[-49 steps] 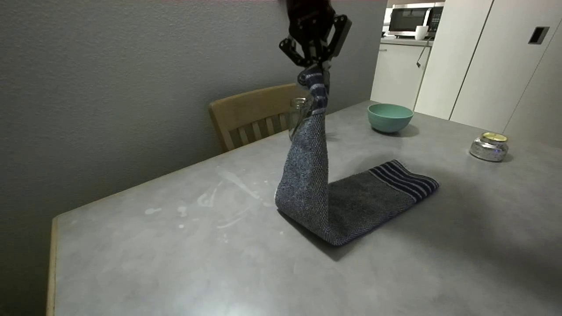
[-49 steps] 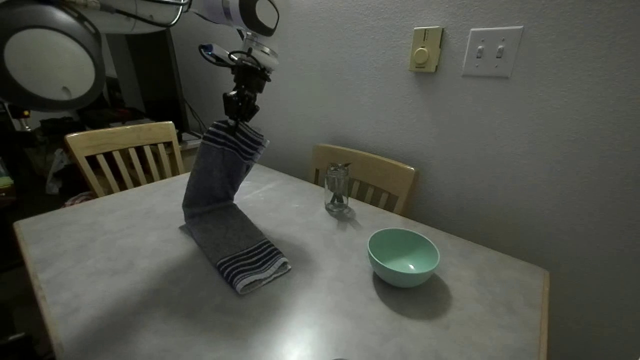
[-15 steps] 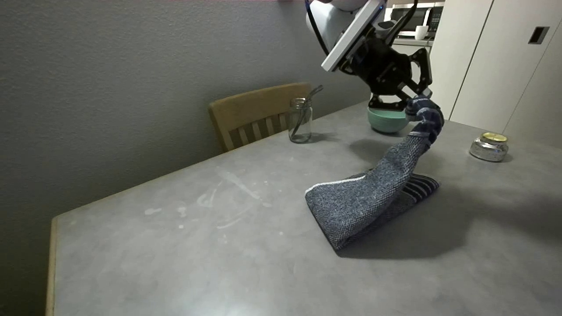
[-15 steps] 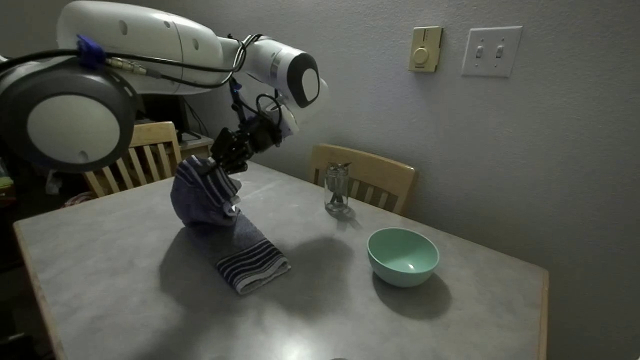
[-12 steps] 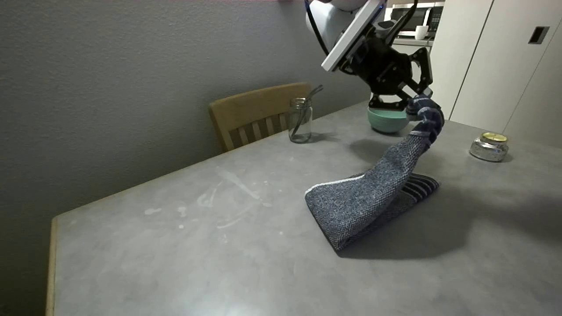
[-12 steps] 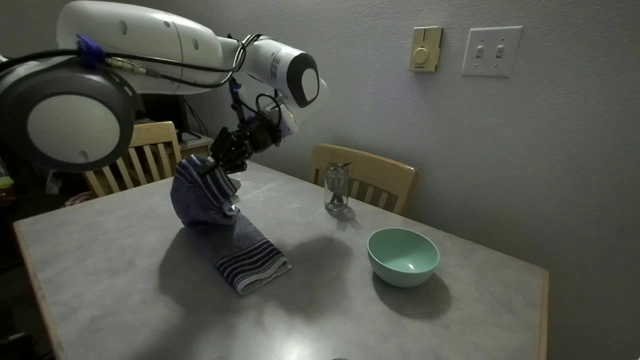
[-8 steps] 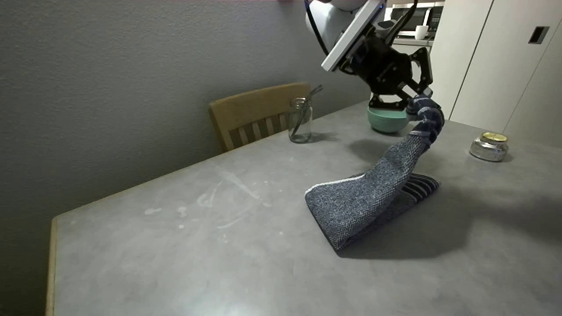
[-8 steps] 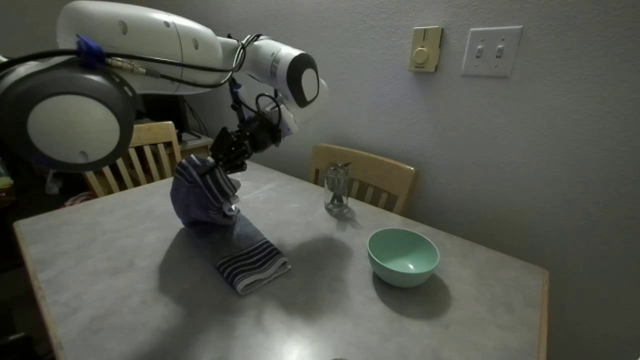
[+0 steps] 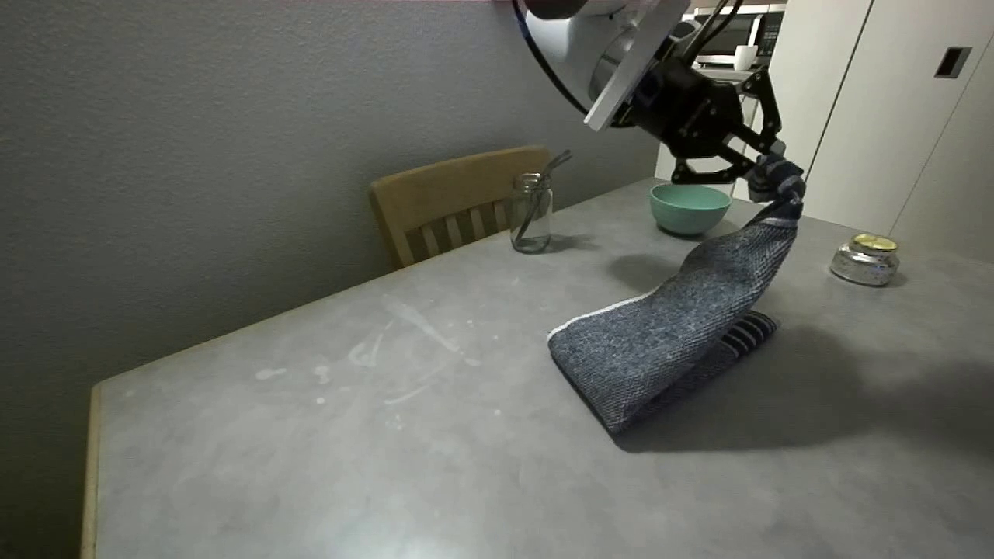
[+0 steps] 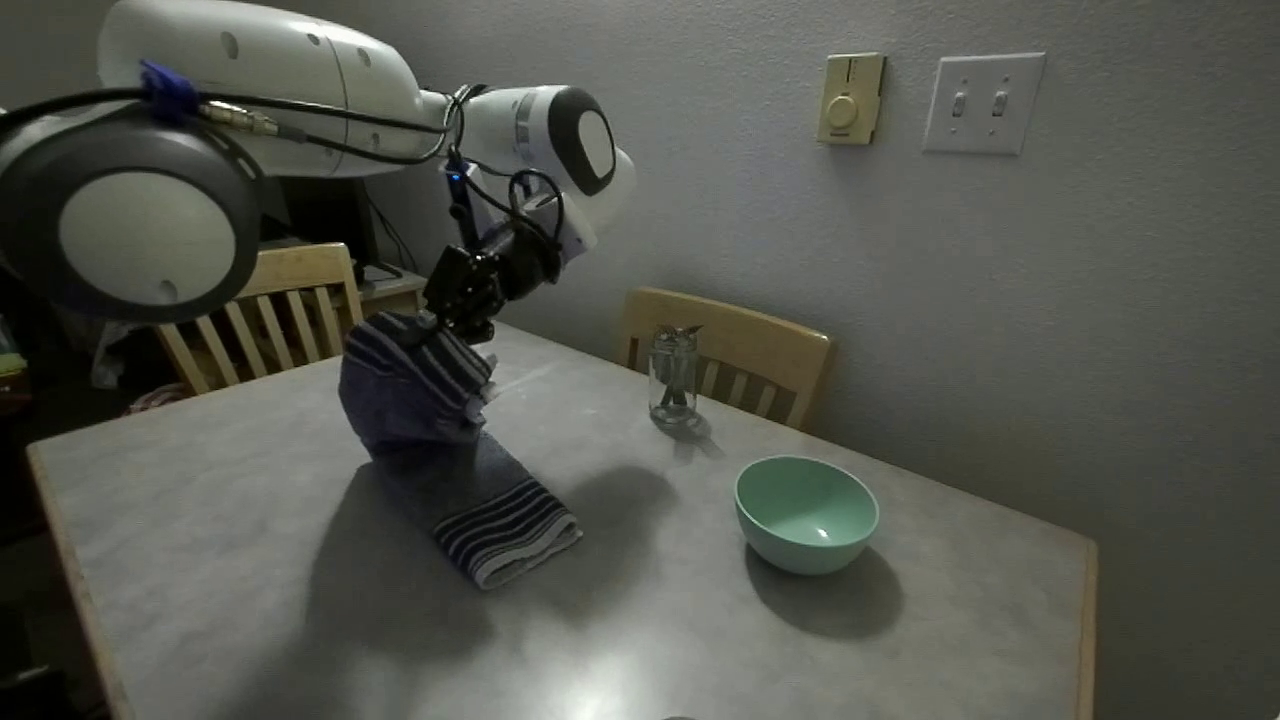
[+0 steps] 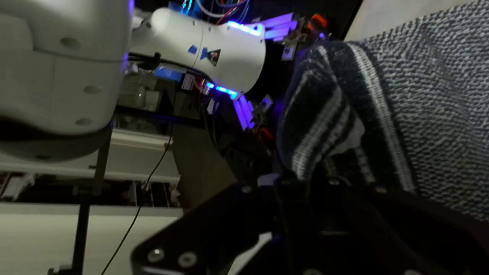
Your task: Fold the grey towel in half
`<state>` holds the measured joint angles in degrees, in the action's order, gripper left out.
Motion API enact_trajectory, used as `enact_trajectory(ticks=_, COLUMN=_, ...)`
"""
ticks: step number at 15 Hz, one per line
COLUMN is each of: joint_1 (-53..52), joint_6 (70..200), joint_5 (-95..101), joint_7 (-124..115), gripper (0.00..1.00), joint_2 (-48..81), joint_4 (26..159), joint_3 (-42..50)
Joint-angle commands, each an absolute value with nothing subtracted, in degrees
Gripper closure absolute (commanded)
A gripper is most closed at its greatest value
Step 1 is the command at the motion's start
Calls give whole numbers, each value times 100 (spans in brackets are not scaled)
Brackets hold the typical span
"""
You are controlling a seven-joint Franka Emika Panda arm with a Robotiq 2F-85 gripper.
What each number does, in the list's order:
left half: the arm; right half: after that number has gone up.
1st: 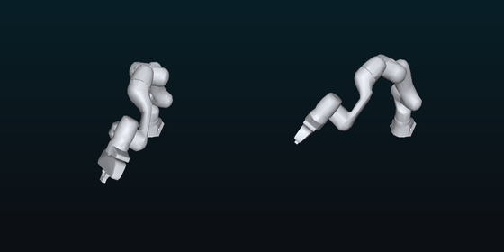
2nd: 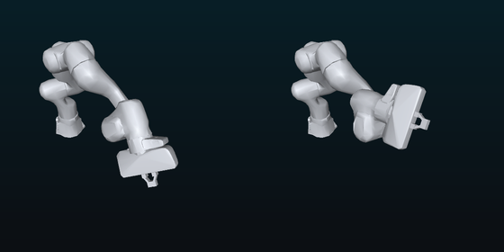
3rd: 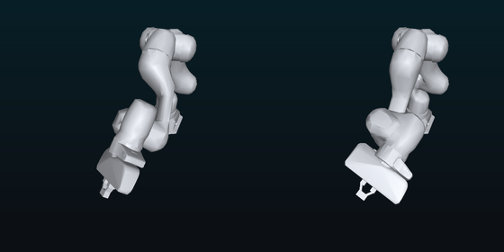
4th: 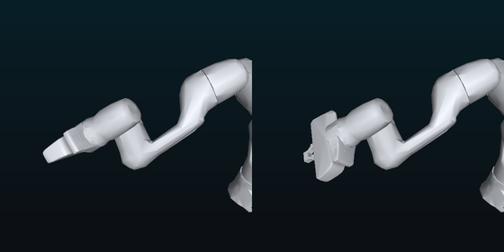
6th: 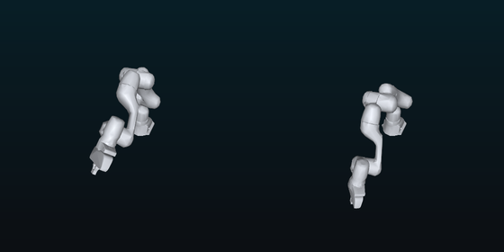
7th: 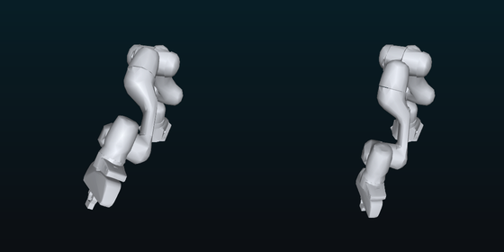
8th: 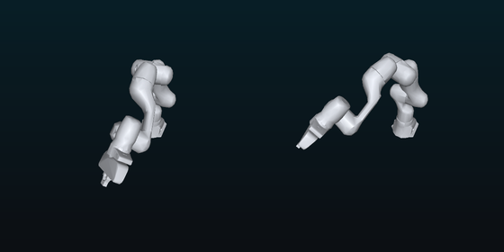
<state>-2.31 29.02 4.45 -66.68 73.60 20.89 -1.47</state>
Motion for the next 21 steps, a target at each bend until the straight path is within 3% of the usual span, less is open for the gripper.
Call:
enact_trajectory(ticks=1, joint_1=-305, joint_6=2881, joint_5=1963, joint_7=-5090, gripper=98, joint_2=7172, joint_4=2327, joint_3=-325)
enact_trajectory(ticks=5, joint_1=-60, joint_6=3053, joint_5=2627, joint_7=-3624, gripper=98, joint_2=7395, joint_4=2105, joint_3=-140)
enact_trajectory(ticks=12, joint_1=575, joint_6=3076, joint_5=2440, joint_7=-3170, gripper=98, joint_2=7666, joint_4=2110, joint_3=-286)
enact_trajectory(ticks=13, joint_1=474, joint_6=3100, joint_5=1941, joint_7=-3063, gripper=98, joint_2=7682, joint_4=2135, joint_3=318)
enact_trajectory(ticks=21, joint_1=-311, joint_6=3090, joint_5=1602, joint_7=-3067, gripper=98, joint_2=7480, joint_4=2089, joint_3=1018)
